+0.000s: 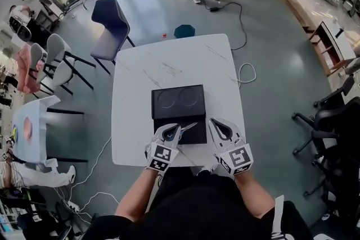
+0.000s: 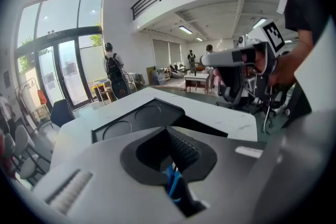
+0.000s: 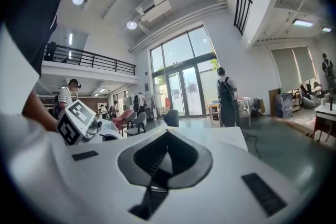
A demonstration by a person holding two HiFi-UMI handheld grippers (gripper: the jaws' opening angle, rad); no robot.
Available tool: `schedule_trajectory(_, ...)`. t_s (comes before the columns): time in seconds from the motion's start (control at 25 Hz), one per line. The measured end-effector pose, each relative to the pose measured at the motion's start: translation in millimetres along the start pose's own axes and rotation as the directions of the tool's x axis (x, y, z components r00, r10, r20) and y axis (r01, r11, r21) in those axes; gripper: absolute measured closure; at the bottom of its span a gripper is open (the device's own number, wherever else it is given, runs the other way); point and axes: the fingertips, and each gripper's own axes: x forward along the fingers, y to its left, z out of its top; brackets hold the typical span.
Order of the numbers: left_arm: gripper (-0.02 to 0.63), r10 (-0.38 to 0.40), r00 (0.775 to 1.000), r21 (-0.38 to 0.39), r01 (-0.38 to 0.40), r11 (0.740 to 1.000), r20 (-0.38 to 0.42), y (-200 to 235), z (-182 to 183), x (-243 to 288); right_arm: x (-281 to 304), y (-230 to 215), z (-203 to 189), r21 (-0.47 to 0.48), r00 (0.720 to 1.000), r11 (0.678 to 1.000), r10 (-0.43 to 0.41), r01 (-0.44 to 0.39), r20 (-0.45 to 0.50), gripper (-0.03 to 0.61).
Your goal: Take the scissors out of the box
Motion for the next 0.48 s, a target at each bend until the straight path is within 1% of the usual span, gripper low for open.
schedule_trajectory(0.12, 0.604, -0.039, 0.994, 0.078, 0.048, 0.996, -0.105, 0, -19, 5, 3, 1, 1, 0.004, 1.0, 1.0, -0.001, 0.001, -0.001, 0.571)
schedule_trajectory(0.32, 0.604, -0.076, 0.974, 0.114, 0.102, 0.988, -0.215, 1, -37, 11, 6, 2, -5, 0.013, 1.0, 1.0, -0.002, 0.002, -0.012, 0.571)
schedule_trajectory(0.4, 0.603, -0.1, 0.955, 0.127, 0.14, 0.982, -0.279, -2, -47, 13, 8, 5, -7, 0.018, 1.0, 1.0, 0.003, -0.003, -0.015, 0.572)
schedule_trajectory(0.48, 0.596, -0.133, 0.929, 0.117, 0.183, 0.976, -0.345, -5, -59, 16, 11, 7, -7, 0.02, 1.0, 1.0, 0.009, -0.009, -0.016, 0.571)
